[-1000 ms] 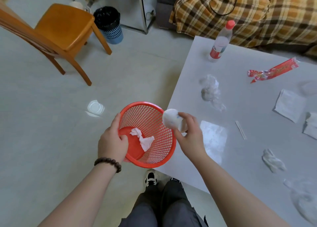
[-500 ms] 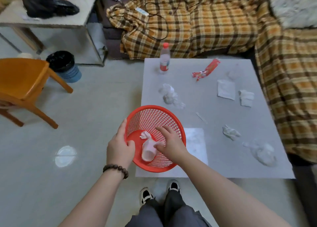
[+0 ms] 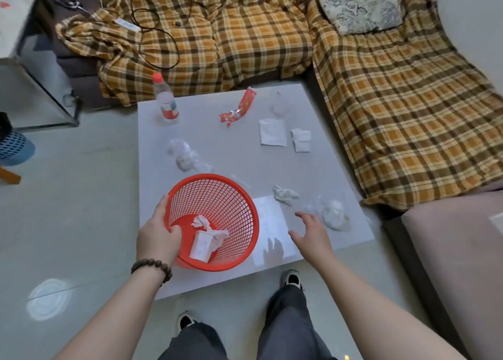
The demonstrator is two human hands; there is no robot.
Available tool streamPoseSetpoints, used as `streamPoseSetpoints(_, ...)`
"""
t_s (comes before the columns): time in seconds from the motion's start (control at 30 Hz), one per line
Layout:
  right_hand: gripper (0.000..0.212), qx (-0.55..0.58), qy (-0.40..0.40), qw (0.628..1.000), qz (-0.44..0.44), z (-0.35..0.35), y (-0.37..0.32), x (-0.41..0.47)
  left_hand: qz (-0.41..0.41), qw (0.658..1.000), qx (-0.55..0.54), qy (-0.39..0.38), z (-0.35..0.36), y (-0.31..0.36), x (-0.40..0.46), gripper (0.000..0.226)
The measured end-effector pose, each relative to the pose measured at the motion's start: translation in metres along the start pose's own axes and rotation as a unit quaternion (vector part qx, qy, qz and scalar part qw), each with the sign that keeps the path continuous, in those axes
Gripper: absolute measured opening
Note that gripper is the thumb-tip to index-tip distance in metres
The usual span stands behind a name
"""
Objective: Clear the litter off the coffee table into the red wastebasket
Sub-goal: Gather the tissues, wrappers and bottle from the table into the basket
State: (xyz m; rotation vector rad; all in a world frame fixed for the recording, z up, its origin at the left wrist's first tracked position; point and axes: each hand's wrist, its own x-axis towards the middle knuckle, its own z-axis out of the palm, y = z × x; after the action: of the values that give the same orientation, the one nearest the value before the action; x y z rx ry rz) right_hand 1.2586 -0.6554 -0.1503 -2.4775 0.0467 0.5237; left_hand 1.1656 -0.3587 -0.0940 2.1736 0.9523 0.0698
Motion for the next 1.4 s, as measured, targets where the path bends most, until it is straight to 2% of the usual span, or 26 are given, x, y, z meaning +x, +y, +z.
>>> streamPoseSetpoints(0.2,0.055,-0.055,-0.027,0.998,0.017,-0.039,0.087,0.067,-0.04,0.999,0.005,0.024,0.083,0.059,-0.014,0.07)
streamPoseSetpoints(0.3,0.065,-0.082,-0.054,0.995,0.031,-0.049,0.121,0.101,-0.057,0.998,0.011,0.039,0.121,0.083,-0.024,0.068)
streamPoseSetpoints(0.53,0.078,-0.195,-0.1,0.976,0.013,-0.037,0.174,0.164,-0.072,0.995,0.045,0.054,0.162,0.105,-0.037,0.069)
streamPoseSetpoints(0.67,0.066,-0.191,-0.105,0.976,0.026,-0.021,0.193,0.185,-0.075,0.993,0.069,0.062,0.175,0.109,-0.036,0.072)
streamPoseSetpoints(0.8,0.034,-0.16,-0.067,0.985,0.021,-0.02,0.2,0.199,-0.086,0.991,0.076,0.068,0.181,0.109,-0.036,0.072)
streamPoseSetpoints(0.93,0.019,-0.092,-0.061,0.994,-0.011,-0.036,0.188,0.206,-0.1,0.988,0.087,0.077,0.185,0.115,-0.037,0.07)
streamPoseSetpoints(1.03,0.015,0.012,-0.035,0.998,-0.053,-0.058,0.154,0.202,-0.104,0.986,0.089,0.09,0.186,0.122,-0.037,0.072)
streamPoseSetpoints(1.17,0.012,0.15,-0.009,0.98,-0.134,-0.084,0.089,0.181,-0.097,0.985,0.101,0.098,0.183,0.129,-0.035,0.075)
streamPoseSetpoints(1.27,0.015,0.178,-0.049,0.959,-0.213,-0.081,0.044,0.159,-0.104,0.986,0.081,0.105,0.18,0.132,-0.033,0.075)
streamPoseSetpoints(1.4,0.019,0.133,-0.156,0.944,-0.259,-0.048,0.008,0.133,-0.093,0.989,0.047,0.104,0.176,0.135,-0.033,0.074)
